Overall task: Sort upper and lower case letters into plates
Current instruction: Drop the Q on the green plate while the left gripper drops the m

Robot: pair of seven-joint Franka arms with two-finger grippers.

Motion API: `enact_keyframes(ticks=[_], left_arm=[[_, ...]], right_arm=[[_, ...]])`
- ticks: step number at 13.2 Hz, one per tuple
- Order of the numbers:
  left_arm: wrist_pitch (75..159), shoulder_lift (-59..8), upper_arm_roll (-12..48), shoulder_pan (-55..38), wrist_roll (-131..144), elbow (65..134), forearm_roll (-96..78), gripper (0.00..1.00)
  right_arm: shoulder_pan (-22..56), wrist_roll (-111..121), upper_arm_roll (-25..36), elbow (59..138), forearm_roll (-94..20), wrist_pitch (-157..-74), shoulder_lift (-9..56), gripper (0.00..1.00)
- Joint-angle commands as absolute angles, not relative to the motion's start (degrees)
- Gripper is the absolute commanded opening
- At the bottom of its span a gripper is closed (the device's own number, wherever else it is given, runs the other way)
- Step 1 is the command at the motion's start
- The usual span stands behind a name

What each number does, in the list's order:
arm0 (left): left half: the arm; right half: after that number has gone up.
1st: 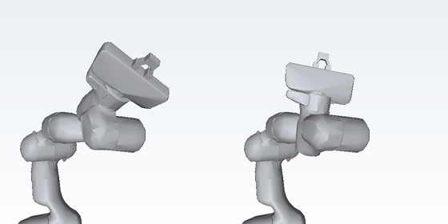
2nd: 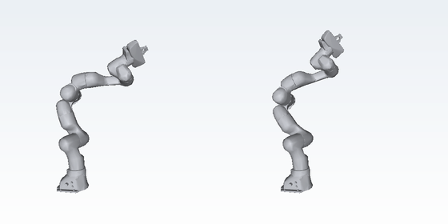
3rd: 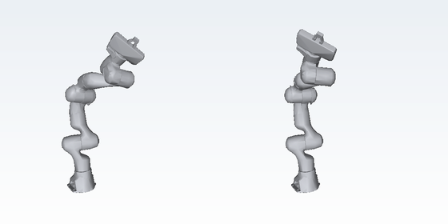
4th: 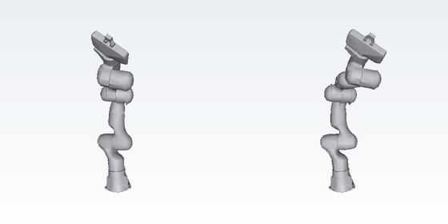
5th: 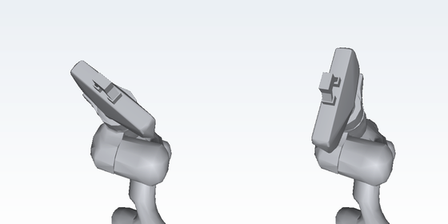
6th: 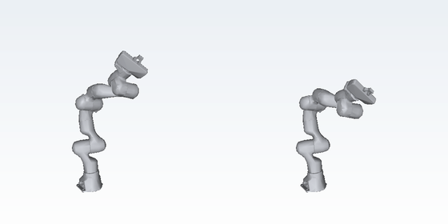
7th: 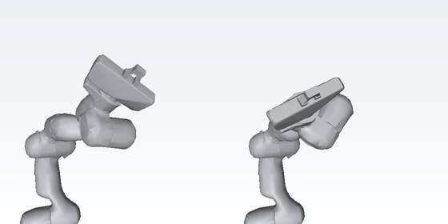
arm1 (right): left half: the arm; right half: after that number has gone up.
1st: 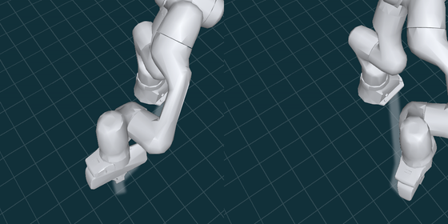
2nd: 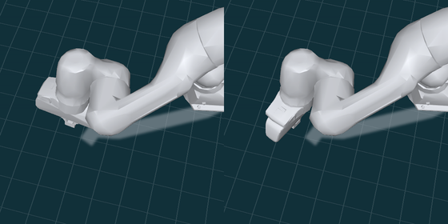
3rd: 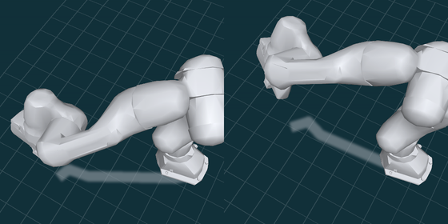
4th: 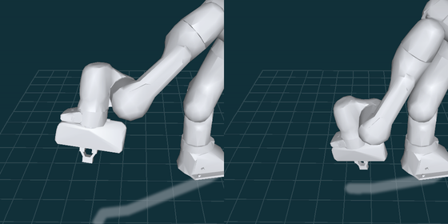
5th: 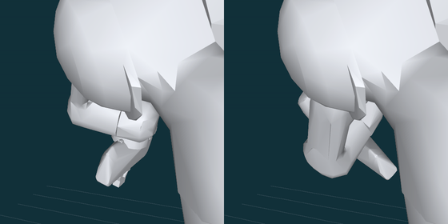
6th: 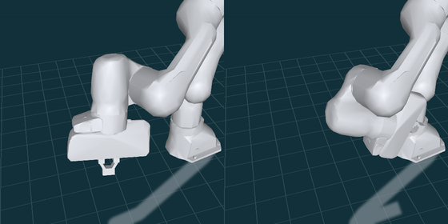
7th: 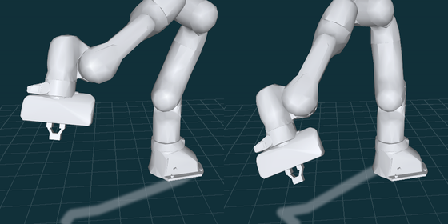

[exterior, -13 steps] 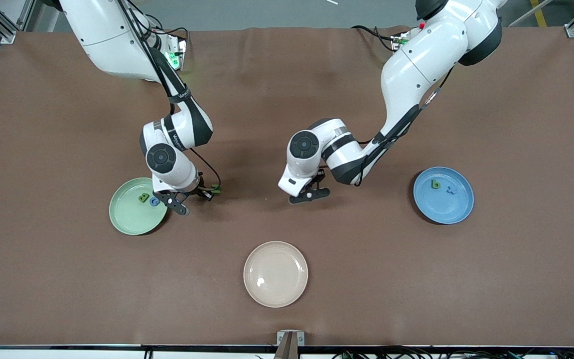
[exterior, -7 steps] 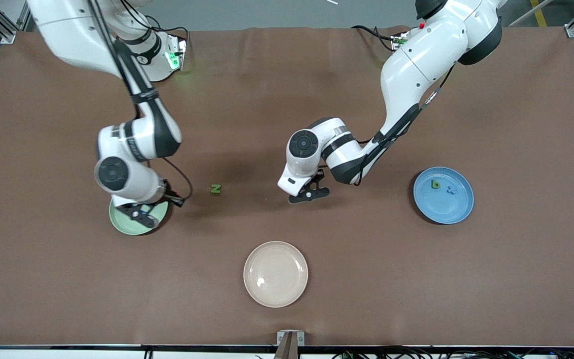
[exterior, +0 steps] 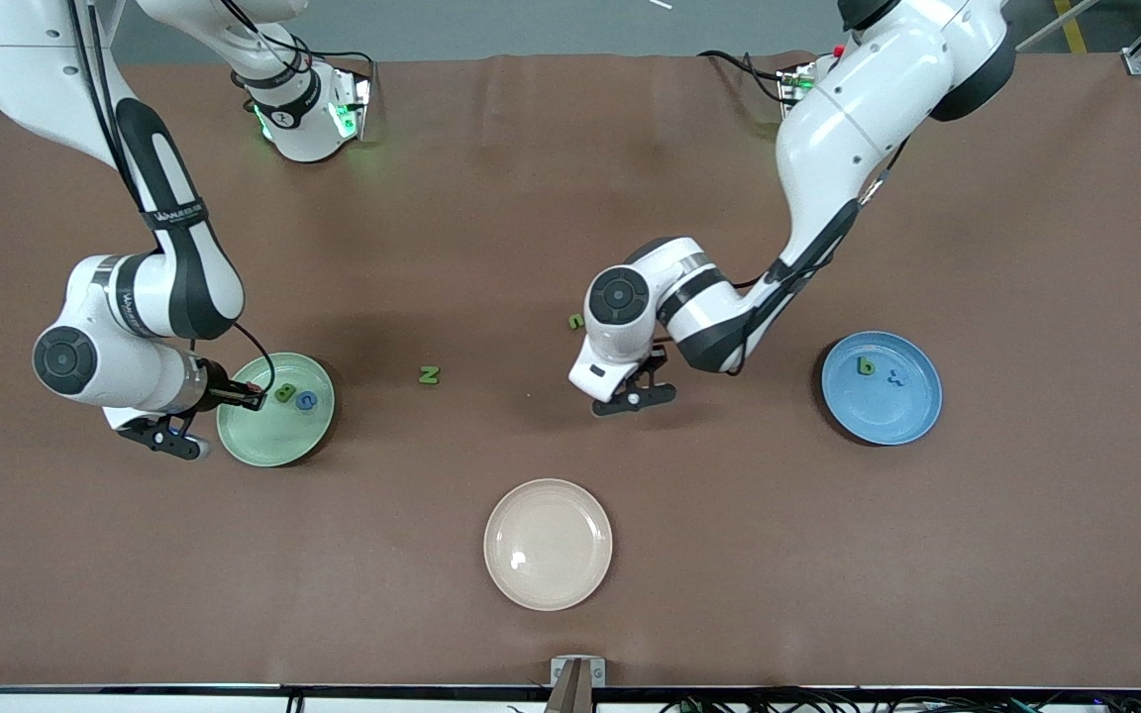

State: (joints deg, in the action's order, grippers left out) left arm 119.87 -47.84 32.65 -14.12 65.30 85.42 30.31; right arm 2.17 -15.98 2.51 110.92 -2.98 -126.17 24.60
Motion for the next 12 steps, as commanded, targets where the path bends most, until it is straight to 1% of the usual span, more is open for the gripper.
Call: enact_keyframes(ticks=[1,4,7,8,10,12], left_arm=[[117.16,-40.44,36.71,-5.32,59.08,90.16,29.53,0.13],[117.16,-37.54,47.16,12.07,51.09,95.78,29.62,0.13],[117.16,-35.69,53.77,25.45,44.23,102.9,30.4,0.13],[117.25,-35.34,55.01,28.71,42.56,104.66,30.67,0.13],[118.12,-35.16,55.28,33.37,39.13,107.65,33.29,0.13],[121.18,-35.24,55.28,37.25,37.8,111.16,36.9,0.13]], right_arm=[[-0.08,-12.41,1.32,115.39,-2.72,-132.16,23.91,0.0],[-0.35,-11.78,1.32,116.98,-2.72,-135.35,24.52,0.0],[-0.96,-11.08,1.32,116.89,-2.72,-138.32,26.45,0.01],[-1.14,-10.29,1.32,116.81,-2.72,-139.38,27.15,0.01],[-1.49,-10.2,1.32,116.89,-2.81,-140.71,28.12,0.01],[-1.49,-10.11,1.32,116.81,-2.81,-140.8,28.21,0.01]])
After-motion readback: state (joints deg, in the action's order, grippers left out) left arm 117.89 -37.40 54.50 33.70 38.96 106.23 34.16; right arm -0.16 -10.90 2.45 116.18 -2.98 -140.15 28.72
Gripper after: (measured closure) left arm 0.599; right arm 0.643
